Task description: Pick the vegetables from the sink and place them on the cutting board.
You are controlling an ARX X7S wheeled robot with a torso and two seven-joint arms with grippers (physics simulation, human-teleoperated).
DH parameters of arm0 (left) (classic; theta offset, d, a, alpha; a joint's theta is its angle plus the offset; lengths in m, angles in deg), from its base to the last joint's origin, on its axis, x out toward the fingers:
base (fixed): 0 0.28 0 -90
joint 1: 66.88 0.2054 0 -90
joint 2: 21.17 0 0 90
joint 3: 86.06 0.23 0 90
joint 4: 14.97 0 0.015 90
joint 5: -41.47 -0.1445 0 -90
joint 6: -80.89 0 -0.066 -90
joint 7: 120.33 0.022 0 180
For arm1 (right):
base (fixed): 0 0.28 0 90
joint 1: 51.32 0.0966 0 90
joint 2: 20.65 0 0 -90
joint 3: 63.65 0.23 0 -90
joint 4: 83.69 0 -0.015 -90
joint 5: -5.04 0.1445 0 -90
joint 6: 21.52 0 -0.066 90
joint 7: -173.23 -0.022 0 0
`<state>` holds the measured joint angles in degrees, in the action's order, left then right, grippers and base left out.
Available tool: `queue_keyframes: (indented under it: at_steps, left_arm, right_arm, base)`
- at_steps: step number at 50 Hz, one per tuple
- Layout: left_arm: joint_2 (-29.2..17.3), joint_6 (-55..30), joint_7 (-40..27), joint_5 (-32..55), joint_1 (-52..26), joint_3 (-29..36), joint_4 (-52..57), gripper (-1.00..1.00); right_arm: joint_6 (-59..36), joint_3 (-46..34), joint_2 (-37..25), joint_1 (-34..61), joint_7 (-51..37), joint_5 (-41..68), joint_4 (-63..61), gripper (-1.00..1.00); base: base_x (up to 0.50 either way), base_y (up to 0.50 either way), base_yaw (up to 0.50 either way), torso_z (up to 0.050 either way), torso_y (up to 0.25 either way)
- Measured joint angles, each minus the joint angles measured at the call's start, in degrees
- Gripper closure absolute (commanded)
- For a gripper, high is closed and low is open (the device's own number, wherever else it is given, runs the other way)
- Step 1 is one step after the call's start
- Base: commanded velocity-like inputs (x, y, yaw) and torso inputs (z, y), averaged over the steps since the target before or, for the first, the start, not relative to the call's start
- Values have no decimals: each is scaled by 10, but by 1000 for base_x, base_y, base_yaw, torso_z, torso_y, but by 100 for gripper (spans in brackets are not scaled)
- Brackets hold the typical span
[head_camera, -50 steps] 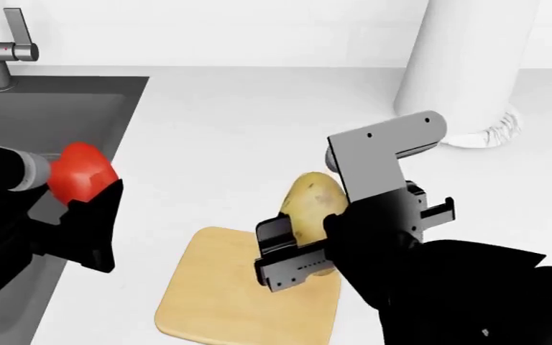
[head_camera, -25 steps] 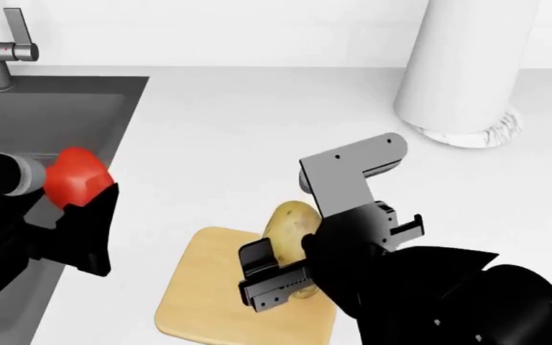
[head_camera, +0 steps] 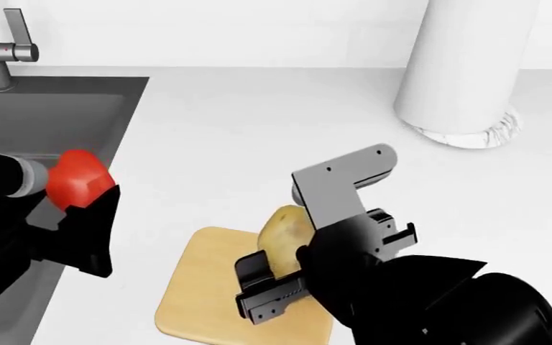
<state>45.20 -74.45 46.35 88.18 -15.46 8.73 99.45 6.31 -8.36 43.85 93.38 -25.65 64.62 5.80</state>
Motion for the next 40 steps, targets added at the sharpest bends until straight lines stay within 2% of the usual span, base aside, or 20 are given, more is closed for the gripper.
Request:
queue_keyframes:
  at_steps: [26,40]
  left_arm:
    - [4,-3,-6,6,-12,12,-4,100]
    - [25,-6,9,0,-35,65,-25,100]
  right_arm:
    - [-22,54,-20,41,-56,49,-76,-100]
    - [1,128,-47,75,-94,75,-122,-100]
  base:
    - [0,0,0,0,0]
    - [0,0,0,0,0]
